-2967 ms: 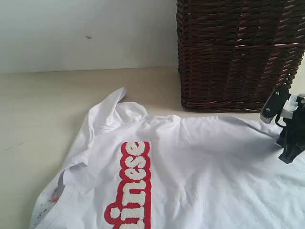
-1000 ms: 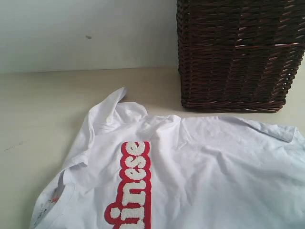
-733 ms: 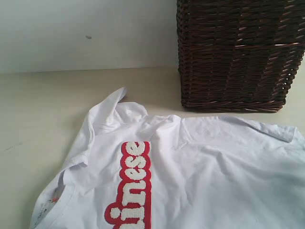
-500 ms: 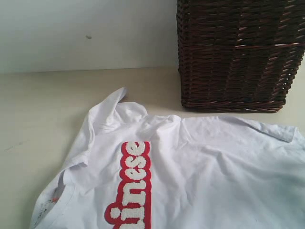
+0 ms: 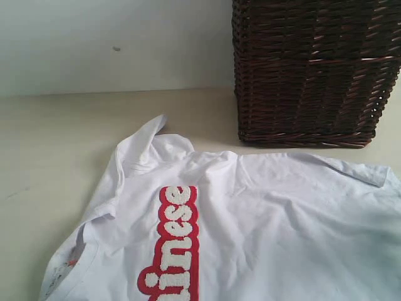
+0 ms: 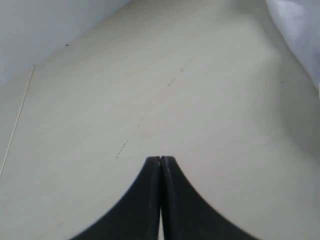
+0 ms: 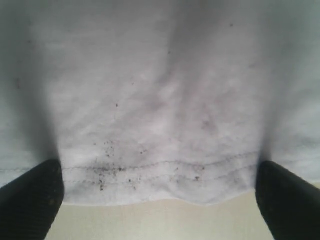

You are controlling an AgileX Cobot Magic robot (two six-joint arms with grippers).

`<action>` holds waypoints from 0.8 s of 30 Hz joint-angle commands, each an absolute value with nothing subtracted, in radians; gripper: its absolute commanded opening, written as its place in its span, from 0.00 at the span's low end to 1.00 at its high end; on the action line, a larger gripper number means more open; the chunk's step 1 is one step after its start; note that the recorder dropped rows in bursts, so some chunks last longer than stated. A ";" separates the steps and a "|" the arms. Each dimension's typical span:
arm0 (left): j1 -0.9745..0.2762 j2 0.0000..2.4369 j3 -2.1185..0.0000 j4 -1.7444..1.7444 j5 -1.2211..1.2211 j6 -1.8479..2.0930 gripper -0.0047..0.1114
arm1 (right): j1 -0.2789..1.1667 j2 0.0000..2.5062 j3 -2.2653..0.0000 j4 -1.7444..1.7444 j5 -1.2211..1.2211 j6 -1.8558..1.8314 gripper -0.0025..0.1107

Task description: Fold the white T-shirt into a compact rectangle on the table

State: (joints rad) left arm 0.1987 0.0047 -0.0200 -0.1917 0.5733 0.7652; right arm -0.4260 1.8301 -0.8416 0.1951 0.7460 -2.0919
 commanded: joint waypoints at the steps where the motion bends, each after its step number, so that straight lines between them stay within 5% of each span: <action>1: 0.200 0.000 -0.015 -0.195 0.563 0.763 0.04 | -0.430 1.781 -0.824 0.184 0.684 -2.107 0.93; 24: 0.200 0.000 -0.015 -0.195 0.563 0.763 0.04 | -0.430 1.840 -0.824 0.268 0.758 -2.107 0.93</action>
